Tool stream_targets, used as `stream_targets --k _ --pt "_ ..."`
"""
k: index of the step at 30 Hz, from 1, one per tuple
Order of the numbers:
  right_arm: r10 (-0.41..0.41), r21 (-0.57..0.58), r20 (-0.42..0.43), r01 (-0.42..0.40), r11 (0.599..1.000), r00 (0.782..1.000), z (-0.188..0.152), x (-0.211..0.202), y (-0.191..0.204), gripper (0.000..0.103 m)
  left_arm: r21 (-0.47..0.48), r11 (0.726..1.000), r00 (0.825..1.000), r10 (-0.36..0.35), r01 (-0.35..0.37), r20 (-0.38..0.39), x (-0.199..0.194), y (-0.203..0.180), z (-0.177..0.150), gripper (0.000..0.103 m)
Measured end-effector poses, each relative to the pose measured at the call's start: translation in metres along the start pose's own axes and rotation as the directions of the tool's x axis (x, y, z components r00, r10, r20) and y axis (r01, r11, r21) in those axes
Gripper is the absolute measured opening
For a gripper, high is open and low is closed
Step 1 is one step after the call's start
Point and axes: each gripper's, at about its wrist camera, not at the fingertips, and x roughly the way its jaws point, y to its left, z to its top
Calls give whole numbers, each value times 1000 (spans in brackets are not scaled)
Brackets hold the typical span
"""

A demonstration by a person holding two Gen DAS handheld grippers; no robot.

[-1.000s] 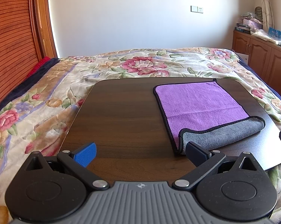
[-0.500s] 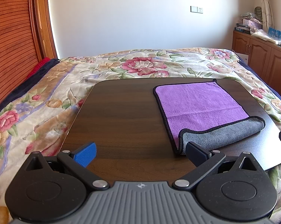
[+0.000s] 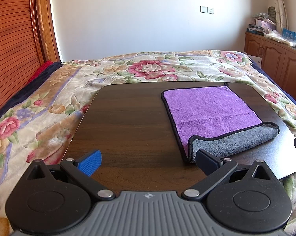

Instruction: Fold towel

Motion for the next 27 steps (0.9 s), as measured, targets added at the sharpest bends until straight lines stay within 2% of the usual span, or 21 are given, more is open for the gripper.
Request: stream_targets --k 10,27 --pt "2 2 -4 -2 1000 1000 0 1 0 103 4 1000 1000 -2 2 -3 -2 0 5 100" --pt "3 12 -17 -3 1000 1000 4 11 -4 103 46 999 1000 -20 21 -17 20 -11 5 100"
